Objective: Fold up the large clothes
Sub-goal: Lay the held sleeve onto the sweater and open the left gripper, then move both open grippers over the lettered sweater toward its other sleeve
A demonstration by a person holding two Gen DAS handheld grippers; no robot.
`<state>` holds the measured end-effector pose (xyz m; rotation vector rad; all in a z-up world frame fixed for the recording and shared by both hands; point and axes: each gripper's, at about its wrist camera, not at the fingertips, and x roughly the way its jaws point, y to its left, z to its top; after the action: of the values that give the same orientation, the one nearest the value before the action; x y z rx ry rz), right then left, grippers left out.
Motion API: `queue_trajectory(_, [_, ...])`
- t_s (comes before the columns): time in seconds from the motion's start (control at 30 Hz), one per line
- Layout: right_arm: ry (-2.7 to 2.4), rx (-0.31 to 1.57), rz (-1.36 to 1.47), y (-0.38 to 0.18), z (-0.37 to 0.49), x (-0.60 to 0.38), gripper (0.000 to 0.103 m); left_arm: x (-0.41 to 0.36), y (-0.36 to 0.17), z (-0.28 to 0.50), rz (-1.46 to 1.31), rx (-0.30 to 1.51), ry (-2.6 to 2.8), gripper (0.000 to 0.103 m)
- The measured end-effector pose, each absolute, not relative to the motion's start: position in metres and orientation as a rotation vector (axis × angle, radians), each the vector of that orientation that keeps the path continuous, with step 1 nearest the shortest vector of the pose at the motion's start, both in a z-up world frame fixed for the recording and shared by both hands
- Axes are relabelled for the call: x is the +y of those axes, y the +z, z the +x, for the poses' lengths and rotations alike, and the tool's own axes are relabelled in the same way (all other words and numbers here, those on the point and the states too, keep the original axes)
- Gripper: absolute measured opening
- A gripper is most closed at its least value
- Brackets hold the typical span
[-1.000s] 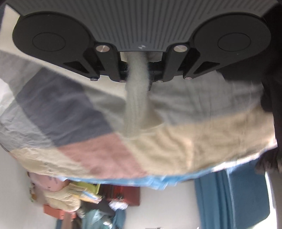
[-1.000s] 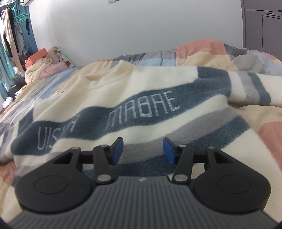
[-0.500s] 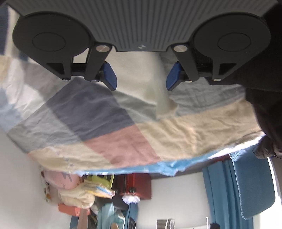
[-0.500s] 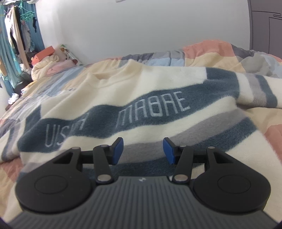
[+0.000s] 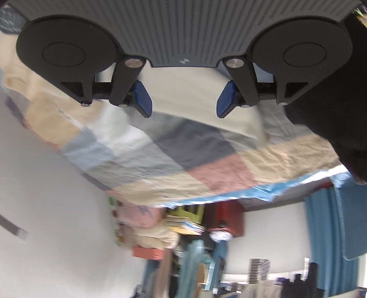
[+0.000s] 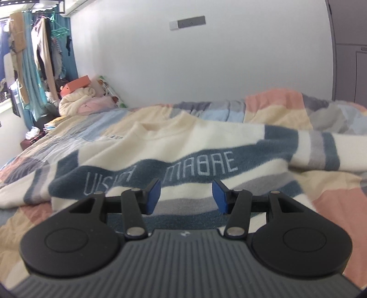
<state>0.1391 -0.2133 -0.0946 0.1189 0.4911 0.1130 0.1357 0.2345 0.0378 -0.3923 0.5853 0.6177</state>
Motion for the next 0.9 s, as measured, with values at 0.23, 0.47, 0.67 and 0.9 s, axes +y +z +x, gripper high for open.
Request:
queue_trajectory(0.23, [0.151,0.509,0.154,-0.08,0.107,-0.221,0.052,0.141,0.028,0.13,-0.341,0.637,0.391,0.068])
queue_trajectory(0.47, [0.159,0.53,0.144,-0.078,0.093,-0.228,0.052,0.046,0.004,0.118,-0.219,0.641,0.217,0.068])
queue_trajectory(0.67, [0.218,0.574,0.235,-0.075,0.089,-0.236,0.052,0.011,-0.024,0.1,-0.209,0.638,0.082,0.068])
queue_trajectory(0.9, [0.223,0.6,0.221,-0.082,0.095,-0.229,0.052,-0.012,-0.059,0.099,-0.143,0.66,-0.004,0.068])
